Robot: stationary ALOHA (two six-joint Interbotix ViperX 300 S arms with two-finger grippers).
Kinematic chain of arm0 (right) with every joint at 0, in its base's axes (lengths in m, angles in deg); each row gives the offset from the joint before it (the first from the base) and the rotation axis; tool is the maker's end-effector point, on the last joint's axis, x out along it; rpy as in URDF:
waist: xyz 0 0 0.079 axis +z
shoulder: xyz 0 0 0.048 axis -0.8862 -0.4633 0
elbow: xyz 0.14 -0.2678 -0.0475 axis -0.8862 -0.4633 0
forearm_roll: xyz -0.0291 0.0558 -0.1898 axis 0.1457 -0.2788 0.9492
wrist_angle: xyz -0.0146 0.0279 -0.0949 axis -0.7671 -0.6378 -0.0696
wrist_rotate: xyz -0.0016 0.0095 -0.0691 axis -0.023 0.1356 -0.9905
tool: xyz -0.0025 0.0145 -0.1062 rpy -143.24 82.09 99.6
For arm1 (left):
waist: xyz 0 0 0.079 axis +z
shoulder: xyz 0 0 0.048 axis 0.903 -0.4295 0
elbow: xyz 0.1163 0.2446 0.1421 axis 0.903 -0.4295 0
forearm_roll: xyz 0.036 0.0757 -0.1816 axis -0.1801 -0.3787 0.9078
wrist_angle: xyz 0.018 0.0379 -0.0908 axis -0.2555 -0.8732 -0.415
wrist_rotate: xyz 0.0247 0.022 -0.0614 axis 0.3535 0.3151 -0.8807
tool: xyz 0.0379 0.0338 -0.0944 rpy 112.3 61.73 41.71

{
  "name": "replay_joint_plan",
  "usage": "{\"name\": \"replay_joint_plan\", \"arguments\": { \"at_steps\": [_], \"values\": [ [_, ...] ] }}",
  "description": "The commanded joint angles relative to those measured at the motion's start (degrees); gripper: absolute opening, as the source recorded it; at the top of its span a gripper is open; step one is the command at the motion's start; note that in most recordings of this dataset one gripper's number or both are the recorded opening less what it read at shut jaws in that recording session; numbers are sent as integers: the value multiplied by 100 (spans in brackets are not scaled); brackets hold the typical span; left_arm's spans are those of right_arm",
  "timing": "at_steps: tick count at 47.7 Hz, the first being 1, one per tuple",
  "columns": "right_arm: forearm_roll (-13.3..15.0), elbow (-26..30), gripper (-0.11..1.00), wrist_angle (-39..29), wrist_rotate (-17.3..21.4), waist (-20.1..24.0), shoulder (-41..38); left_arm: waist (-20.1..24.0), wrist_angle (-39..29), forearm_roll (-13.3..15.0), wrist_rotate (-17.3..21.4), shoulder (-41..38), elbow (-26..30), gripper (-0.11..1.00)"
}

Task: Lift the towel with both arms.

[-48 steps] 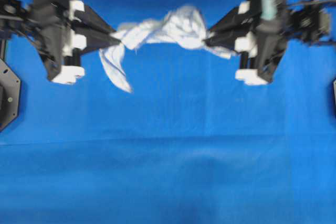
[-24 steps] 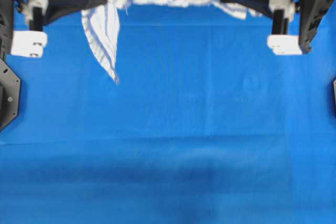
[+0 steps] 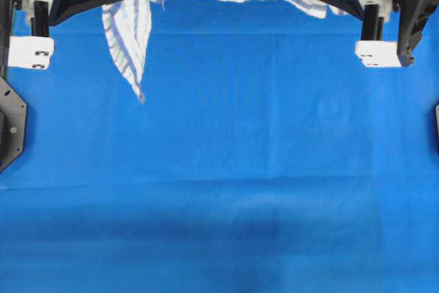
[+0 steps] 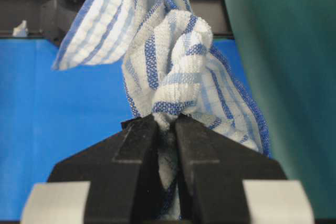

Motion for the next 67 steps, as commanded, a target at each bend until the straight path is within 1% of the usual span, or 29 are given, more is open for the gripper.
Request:
{"name": "replay_joint_plan", "arguments": {
  "at_steps": [1,3,4,5,7,12,15,17,18,20,27,32,37,42,52,59,67],
  "values": [
    [26,114,11,0,-18,-9,44,18,97,-9,9,18,114,4],
    [26,114,11,0,-9,-9,44,18,132,0,9,18,97,6],
    [26,114,11,9,9,-9,44,18,141,0,0,18,88,9],
    [26,114,12,9,18,-9,44,18,158,9,0,18,79,15],
    [26,114,21,9,35,-18,44,18,185,18,-18,26,62,25],
    [62,97,53,0,35,-9,44,18,281,18,-35,79,-44,58],
    [105,88,66,0,53,-9,44,18,308,18,-35,114,-88,75],
    [123,88,69,0,62,-9,44,18,316,18,-35,141,-114,84],
    [123,88,69,0,62,-9,44,18,316,18,-35,149,-123,89],
    [123,79,65,0,62,-18,44,18,316,18,-35,176,-149,93],
    [123,44,66,0,70,-9,44,18,325,18,-35,220,-229,92],
    [123,-79,66,-9,88,-9,44,18,334,18,-44,202,-360,92],
    [123,-396,66,18,105,-9,35,18,457,18,-35,176,-650,92],
    [123,-809,66,167,193,-18,26,18,870,18,-18,123,-1151,92],
    [123,-1749,66,1011,457,-114,-88,18,1916,18,-18,-35,-2215,92],
    [123,-2355,66,1819,580,-325,-325,18,2443,18,-18,-193,-2751,92],
    [97,-2830,66,2654,615,-562,-756,18,2918,18,-18,-404,-3322,92]
  ]
}}
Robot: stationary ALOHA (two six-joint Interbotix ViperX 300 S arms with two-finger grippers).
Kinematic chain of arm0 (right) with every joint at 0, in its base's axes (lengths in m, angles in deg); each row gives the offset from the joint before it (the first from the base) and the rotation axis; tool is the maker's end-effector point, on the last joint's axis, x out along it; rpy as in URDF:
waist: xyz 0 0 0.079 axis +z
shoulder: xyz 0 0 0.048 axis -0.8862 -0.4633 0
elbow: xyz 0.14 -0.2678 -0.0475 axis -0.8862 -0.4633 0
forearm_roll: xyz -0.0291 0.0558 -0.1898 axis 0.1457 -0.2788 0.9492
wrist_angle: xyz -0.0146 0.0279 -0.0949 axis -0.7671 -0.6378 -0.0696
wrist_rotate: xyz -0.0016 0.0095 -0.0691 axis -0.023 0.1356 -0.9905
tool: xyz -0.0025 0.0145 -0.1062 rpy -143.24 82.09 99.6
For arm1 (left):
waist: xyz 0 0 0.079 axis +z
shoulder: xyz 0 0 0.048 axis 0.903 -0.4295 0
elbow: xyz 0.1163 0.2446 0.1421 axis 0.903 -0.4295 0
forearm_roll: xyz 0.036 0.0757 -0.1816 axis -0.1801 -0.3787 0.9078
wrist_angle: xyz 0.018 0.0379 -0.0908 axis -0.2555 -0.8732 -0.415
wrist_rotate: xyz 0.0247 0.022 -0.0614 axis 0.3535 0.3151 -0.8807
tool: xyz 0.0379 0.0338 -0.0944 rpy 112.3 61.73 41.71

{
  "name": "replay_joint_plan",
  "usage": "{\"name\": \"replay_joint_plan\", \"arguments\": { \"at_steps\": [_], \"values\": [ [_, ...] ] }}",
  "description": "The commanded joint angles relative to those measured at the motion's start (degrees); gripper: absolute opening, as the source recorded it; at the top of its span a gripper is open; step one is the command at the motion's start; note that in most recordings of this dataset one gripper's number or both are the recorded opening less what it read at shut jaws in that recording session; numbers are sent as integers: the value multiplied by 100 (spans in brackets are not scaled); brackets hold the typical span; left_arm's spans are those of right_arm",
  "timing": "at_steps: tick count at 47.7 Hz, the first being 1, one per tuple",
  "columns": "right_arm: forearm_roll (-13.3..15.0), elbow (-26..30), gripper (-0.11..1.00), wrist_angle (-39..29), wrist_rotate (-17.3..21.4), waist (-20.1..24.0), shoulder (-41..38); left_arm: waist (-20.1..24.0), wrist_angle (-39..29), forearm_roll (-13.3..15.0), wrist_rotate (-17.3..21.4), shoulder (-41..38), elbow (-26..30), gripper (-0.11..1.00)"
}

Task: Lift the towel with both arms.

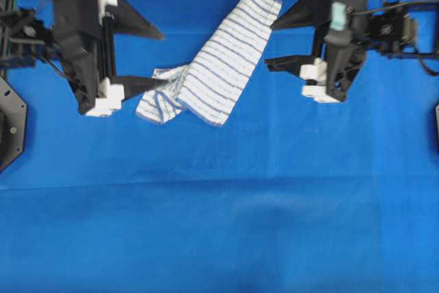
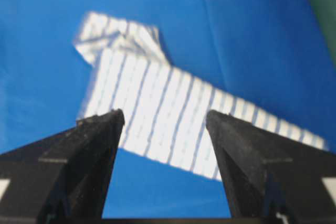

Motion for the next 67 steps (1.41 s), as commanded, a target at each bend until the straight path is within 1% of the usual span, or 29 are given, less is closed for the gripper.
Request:
{"name": "replay_joint_plan", "arguments": {
  "at_steps": [1,12,18,25,35,42,58,62,64,67],
  "values": [
    [-18,-123,66,483,18,-114,-202,18,281,9,0,-97,-193,92],
    [-79,-325,66,1389,18,-202,-1187,18,1090,9,-18,-589,-870,92],
    [-88,-316,66,1652,18,-211,-1714,18,1573,9,-26,-940,-1151,92],
    [-97,-308,66,1978,9,-220,-2232,18,1969,18,-35,-1397,-1371,92],
    [-70,-343,66,2355,-18,-369,-2751,18,2382,18,-44,-2241,-1371,92],
    [-62,-413,66,2584,-62,-431,-2856,18,2531,18,-44,-2646,-1310,92],
    [70,-396,65,2830,-176,-466,-3076,18,2540,18,-35,-2751,-1310,92],
    [132,-396,63,2892,-193,-483,-3138,18,2505,26,-35,-2751,-1310,90],
    [176,-413,56,2900,-202,-483,-3138,18,2470,18,-35,-2751,-1310,89],
    [237,-431,41,2883,-211,-483,-3129,18,2391,18,-35,-2742,-1327,79]
  ]
}}
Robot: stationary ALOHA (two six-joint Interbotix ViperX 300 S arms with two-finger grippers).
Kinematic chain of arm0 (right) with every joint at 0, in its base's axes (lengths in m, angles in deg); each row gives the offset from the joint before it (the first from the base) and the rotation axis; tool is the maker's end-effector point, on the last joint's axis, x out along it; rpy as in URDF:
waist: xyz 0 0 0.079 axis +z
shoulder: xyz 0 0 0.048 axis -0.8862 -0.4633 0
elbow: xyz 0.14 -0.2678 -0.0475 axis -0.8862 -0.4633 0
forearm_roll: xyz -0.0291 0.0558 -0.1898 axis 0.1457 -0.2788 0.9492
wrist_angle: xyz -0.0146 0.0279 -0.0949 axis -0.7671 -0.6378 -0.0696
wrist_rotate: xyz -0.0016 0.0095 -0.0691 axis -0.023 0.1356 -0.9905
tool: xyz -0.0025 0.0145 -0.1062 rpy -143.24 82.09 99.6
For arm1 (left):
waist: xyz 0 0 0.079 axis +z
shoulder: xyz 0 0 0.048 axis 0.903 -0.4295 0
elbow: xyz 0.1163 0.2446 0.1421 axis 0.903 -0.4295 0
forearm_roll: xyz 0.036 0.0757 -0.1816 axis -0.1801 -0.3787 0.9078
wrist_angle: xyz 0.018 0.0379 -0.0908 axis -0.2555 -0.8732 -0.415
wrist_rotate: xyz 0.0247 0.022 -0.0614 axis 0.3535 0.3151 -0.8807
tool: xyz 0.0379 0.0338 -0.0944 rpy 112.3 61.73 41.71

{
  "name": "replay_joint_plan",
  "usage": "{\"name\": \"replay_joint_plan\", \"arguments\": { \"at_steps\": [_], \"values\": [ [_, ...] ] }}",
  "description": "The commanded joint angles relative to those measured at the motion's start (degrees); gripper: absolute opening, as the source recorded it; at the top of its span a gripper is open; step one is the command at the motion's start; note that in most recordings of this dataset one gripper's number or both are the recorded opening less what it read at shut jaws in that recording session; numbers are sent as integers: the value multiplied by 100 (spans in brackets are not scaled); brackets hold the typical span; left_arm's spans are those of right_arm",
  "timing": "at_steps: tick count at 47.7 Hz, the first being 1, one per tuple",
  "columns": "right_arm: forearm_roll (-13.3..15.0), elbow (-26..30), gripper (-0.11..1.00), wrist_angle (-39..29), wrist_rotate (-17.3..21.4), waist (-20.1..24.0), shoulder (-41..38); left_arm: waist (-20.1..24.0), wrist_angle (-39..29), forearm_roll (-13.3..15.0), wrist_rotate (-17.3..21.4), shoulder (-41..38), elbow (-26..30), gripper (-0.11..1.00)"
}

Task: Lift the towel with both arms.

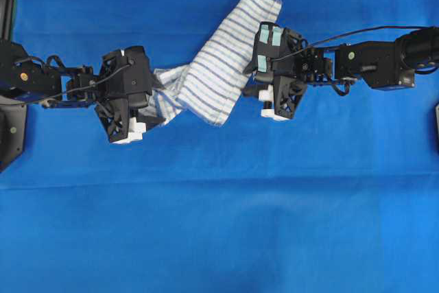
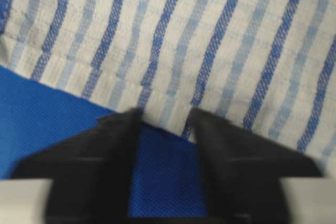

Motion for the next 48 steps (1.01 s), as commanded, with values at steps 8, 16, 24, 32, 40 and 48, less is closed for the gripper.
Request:
{"name": "replay_joint_plan", "arguments": {
  "at_steps": [8,16,24,32,40,48],
  "values": [
    [62,-9,1,-9,-18,-18,105,18,-229,0,9,62,79,30],
    [62,-18,1,-9,-9,-18,123,18,-246,0,9,97,88,3],
    [53,-105,1,-62,9,62,422,18,-475,9,9,457,123,3],
    [62,-211,1,-360,26,176,1116,18,-1011,0,18,1195,272,3],
    [53,-185,1,-817,26,211,1925,53,-1696,9,26,2039,562,3],
    [62,-53,1,-1433,-9,220,2812,132,-2391,0,18,2821,870,3]
  ]
}}
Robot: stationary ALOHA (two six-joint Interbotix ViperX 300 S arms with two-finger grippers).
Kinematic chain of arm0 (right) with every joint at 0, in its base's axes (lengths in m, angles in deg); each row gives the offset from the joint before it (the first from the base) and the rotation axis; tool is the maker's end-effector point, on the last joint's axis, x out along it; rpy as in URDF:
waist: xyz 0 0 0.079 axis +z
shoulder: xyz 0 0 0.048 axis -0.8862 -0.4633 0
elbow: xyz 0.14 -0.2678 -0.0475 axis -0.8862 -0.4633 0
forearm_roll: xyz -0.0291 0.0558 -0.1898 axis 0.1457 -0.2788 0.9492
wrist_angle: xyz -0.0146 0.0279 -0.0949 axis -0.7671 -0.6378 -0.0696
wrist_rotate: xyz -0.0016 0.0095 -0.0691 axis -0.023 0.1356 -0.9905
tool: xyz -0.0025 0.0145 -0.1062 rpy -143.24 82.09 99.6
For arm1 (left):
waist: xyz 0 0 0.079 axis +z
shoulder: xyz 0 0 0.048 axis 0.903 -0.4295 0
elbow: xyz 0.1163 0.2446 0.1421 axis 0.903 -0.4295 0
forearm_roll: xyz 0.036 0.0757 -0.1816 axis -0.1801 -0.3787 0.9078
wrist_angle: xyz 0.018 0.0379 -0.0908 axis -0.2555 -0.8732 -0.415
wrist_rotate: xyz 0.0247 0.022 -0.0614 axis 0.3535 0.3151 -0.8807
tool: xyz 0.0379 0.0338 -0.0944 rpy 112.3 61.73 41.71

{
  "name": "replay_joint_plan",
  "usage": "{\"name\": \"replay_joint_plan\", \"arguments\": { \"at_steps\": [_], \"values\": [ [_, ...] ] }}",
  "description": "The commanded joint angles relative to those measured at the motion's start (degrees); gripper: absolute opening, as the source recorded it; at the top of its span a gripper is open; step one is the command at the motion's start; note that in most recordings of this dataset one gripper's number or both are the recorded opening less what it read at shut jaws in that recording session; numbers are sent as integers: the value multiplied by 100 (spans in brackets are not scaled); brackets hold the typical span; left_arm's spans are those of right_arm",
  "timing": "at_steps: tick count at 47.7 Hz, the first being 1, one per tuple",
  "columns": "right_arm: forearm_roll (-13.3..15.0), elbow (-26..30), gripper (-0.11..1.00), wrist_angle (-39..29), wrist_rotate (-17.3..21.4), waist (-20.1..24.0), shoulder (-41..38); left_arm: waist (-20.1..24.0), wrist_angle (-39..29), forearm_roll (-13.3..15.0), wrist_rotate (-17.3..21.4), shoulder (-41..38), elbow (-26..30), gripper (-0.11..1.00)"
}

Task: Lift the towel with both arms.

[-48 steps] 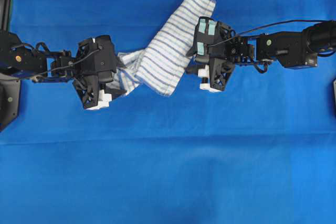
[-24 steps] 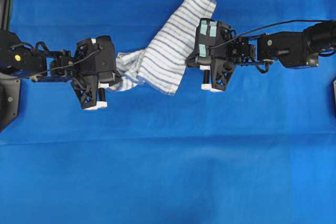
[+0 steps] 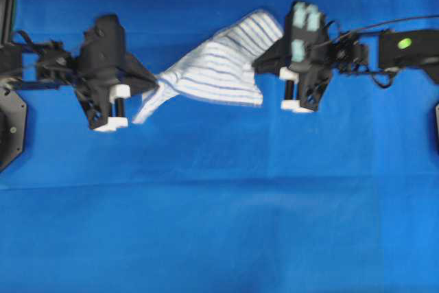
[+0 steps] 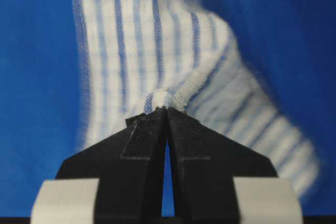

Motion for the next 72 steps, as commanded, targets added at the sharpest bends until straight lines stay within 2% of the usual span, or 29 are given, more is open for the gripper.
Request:
{"name": "replay_joint_plan", "arguments": {
  "at_steps": [1,10,19,32,41,51,72],
  "values": [
    [9,193,1,-264,-9,18,580,53,-343,9,9,475,334,3],
    [9,519,1,-932,-18,35,1389,62,-1055,18,0,1187,967,3],
    [18,1081,1,-1644,-79,149,1890,62,-1547,9,0,1397,1626,3],
    [18,2109,1,-2663,-457,193,2083,62,-2188,9,9,1371,2672,3],
    [18,2707,1,-3023,-686,325,2092,62,-2461,9,9,1345,3243,3],
    [18,3120,1,-3278,-870,413,2083,62,-2470,9,9,1345,3612,3],
    [0,3155,1,-3410,-861,439,2048,62,-2443,9,18,1310,3700,3]
  ]
}}
